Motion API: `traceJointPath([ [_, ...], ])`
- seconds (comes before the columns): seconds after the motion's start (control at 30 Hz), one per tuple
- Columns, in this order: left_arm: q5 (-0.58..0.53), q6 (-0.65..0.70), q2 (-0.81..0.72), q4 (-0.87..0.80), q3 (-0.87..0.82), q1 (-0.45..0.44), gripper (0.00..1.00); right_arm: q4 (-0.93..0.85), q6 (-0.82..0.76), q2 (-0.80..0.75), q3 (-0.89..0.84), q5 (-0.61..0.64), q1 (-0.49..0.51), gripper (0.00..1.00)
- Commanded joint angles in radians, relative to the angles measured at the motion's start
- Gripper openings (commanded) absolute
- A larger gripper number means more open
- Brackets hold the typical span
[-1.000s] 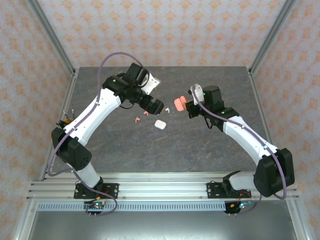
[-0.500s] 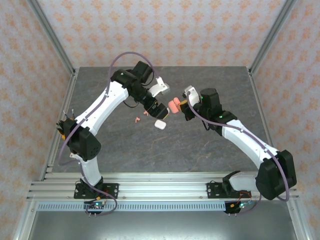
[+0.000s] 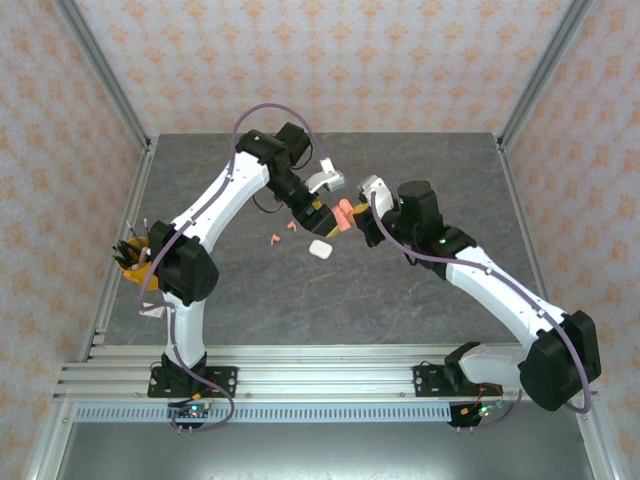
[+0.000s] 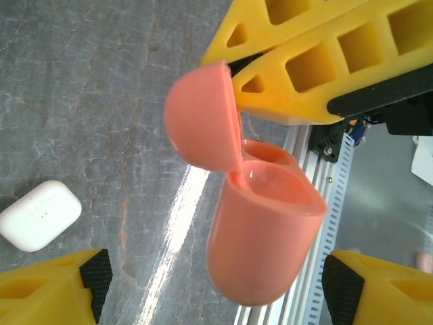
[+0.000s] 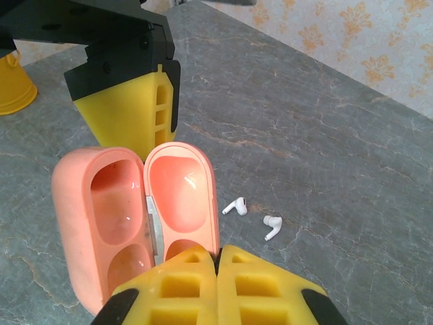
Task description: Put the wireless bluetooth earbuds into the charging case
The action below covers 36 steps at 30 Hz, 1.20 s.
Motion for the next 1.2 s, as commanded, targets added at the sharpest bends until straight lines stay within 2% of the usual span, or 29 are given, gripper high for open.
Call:
traceJointPath([
  [0.0,0.067,0.036,0.016,-0.059,0.052,0.002,0.81,0.002,-0.012,-0.02,0.003,-0.001,0.005,0.0],
  [0.37,0.09,0.052,0.067,-0.09,0.11,0.003,0.75,-0.012,-0.018,0.01,0.027,0.019,0.043,0.0],
  [1.17,0.14,0.117,0.113,-0.172,0.125,0.004,0.52,-0.02,-0.029,0.023,0.037,0.034,0.05,0.0],
])
